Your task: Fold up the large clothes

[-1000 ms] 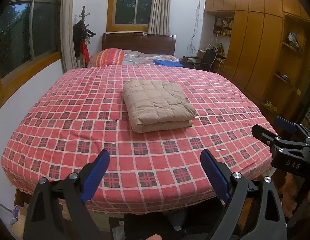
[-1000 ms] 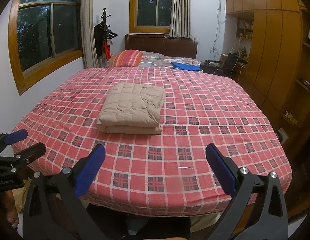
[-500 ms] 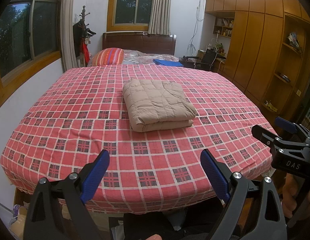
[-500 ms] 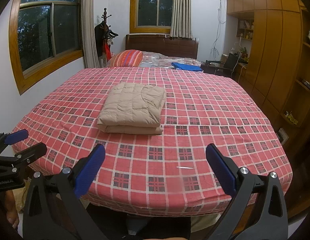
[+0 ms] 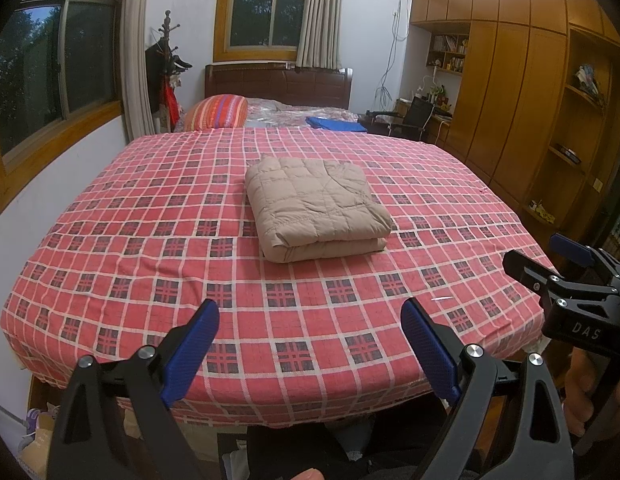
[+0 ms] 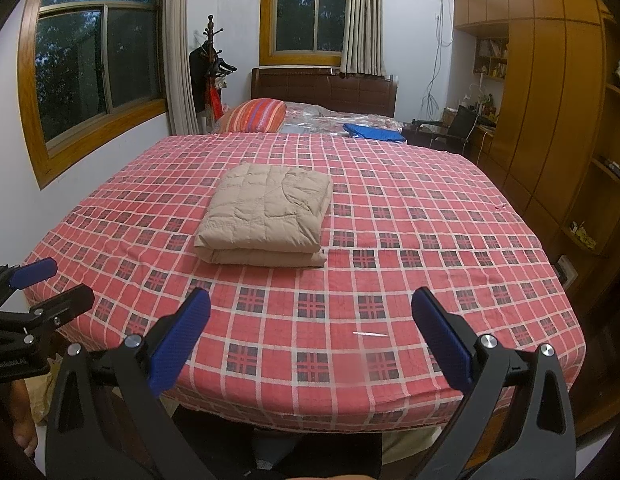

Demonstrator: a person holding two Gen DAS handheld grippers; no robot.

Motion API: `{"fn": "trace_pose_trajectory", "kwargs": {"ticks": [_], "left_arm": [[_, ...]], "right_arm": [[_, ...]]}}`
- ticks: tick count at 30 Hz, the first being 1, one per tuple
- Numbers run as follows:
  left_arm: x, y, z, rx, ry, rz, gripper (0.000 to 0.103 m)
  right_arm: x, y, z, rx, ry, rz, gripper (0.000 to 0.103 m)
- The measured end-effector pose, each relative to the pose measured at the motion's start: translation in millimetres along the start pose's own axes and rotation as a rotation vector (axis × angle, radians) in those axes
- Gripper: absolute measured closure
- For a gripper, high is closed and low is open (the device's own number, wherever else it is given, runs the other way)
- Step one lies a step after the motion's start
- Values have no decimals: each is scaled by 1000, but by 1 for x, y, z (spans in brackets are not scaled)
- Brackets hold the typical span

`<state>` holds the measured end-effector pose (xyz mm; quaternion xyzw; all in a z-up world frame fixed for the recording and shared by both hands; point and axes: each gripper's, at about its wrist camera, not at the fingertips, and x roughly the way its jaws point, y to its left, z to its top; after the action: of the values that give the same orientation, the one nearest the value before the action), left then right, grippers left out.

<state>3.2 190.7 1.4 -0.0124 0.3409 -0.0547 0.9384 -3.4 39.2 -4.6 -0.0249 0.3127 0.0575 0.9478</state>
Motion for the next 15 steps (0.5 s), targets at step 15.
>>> {"fn": "trace_pose_trajectory", "kwargs": {"ticks": [15], "left_arm": [[0, 0, 0, 0, -1, 0, 11]], "right_arm": [[0, 0, 0, 0, 0, 0, 3]]}}
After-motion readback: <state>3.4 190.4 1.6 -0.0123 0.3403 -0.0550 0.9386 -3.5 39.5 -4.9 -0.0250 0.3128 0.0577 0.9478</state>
